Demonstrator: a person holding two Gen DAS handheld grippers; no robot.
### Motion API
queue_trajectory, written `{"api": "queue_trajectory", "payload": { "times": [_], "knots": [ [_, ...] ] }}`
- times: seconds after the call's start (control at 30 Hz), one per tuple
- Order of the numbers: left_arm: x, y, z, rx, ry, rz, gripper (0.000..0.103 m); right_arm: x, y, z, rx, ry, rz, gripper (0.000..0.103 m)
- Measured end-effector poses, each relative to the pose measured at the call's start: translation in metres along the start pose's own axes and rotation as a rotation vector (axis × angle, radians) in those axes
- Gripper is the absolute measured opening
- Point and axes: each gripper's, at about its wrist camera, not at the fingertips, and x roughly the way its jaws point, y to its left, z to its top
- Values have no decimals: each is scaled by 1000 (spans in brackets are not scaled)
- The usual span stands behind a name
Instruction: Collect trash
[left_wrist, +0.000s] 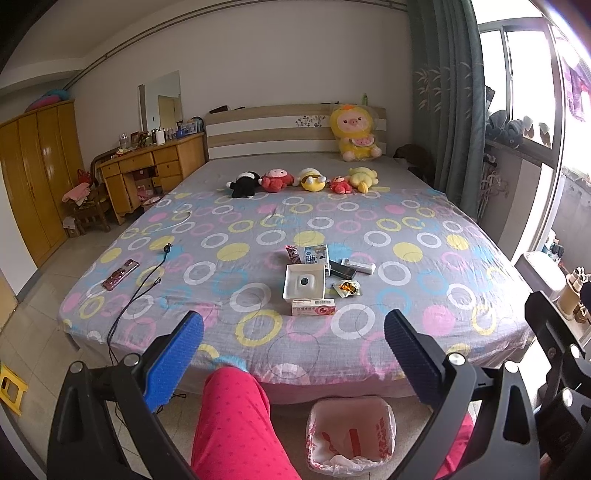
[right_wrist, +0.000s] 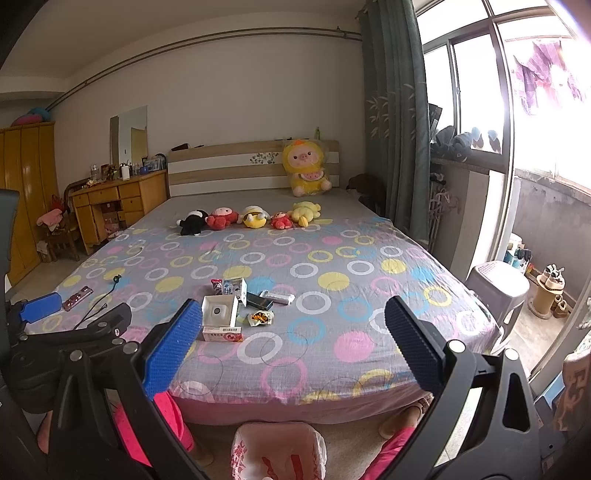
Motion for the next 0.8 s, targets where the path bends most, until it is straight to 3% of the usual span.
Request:
{"api": "queue_trajectory", "payload": {
  "times": [0.8],
  "knots": [
    [4,5,-6,0,6,-1,96,1,2,0,-4,7,5,97]
  ]
}}
